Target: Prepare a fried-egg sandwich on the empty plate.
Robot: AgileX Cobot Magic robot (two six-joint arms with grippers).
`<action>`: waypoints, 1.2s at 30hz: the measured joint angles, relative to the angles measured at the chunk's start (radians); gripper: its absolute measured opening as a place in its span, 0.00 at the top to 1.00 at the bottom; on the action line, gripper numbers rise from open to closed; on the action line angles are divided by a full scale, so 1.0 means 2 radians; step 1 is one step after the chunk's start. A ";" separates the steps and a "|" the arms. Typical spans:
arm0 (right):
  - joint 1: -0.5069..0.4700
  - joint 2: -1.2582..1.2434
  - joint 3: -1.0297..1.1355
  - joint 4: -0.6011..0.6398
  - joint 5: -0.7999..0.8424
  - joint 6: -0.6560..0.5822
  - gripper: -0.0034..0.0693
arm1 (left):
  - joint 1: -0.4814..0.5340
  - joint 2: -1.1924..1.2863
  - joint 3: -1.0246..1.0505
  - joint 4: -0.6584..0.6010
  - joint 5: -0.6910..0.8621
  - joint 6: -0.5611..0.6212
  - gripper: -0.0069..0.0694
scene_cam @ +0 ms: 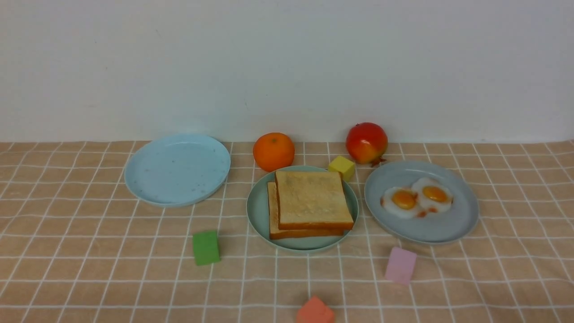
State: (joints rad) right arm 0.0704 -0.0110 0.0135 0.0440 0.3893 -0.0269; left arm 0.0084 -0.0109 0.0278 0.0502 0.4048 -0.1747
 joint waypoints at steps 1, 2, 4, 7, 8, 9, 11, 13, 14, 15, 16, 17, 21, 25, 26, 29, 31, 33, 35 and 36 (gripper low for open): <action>0.000 0.000 0.000 0.000 0.000 0.000 0.62 | 0.000 0.000 0.000 0.000 0.000 0.000 0.84; 0.000 0.000 0.000 0.000 0.000 0.000 0.62 | 0.000 0.000 0.000 0.000 0.000 0.000 0.84; 0.000 0.000 0.000 0.000 0.000 0.000 0.62 | 0.000 0.000 0.000 0.000 0.000 0.000 0.84; 0.000 0.000 0.000 0.000 0.000 0.000 0.62 | 0.000 0.000 0.000 0.000 0.000 0.000 0.83; 0.000 0.000 0.000 0.000 0.000 0.000 0.62 | 0.000 0.000 0.000 0.000 0.000 0.000 0.83; 0.000 0.000 0.000 0.000 0.000 0.000 0.62 | 0.000 0.000 0.000 0.000 0.000 0.000 0.83; 0.000 0.000 0.000 0.000 0.000 0.000 0.62 | 0.000 0.000 0.000 0.000 0.000 0.000 0.83; 0.000 0.000 0.000 0.000 0.000 0.000 0.62 | 0.000 0.000 0.000 0.000 0.000 0.000 0.82; 0.000 0.000 0.000 0.000 0.000 0.000 0.62 | 0.000 0.000 0.000 0.000 0.000 0.000 0.82; 0.000 0.000 0.000 0.000 0.000 0.000 0.62 | 0.000 0.000 0.000 0.000 0.000 0.000 0.82; 0.000 0.000 0.000 0.000 0.000 0.000 0.62 | 0.000 0.000 0.000 0.000 0.000 0.000 0.82; 0.000 0.000 0.000 0.000 0.000 0.000 0.62 | 0.000 0.000 0.000 0.000 0.000 0.000 0.82; 0.000 0.000 0.000 0.000 0.000 0.000 0.62 | 0.000 0.000 0.000 0.000 0.000 0.000 0.81; 0.000 0.000 0.000 0.000 0.000 0.000 0.62 | 0.000 0.000 0.000 0.000 0.000 0.000 0.81; 0.000 0.000 0.000 0.000 0.000 0.000 0.62 | 0.000 0.000 0.000 0.000 0.000 0.000 0.81; 0.000 0.000 0.000 0.000 0.000 0.000 0.62 | 0.000 0.000 0.000 0.000 0.000 0.000 0.80; 0.000 0.000 0.000 0.000 0.000 0.000 0.62 | 0.000 0.000 0.000 0.000 0.000 0.000 0.80; 0.000 0.000 0.000 0.000 0.000 0.000 0.62 | 0.000 0.000 0.000 0.000 0.000 0.000 0.79; 0.000 0.000 0.000 0.000 0.000 0.000 0.62 | 0.000 0.000 0.000 0.000 0.000 0.000 0.79; 0.000 0.000 0.000 0.000 0.000 0.000 0.62 | 0.000 0.000 0.000 0.000 0.000 0.000 0.79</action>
State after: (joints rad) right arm 0.0704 -0.0110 0.0135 0.0440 0.3885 -0.0269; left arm 0.0084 -0.0109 0.0278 0.0502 0.4048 -0.1747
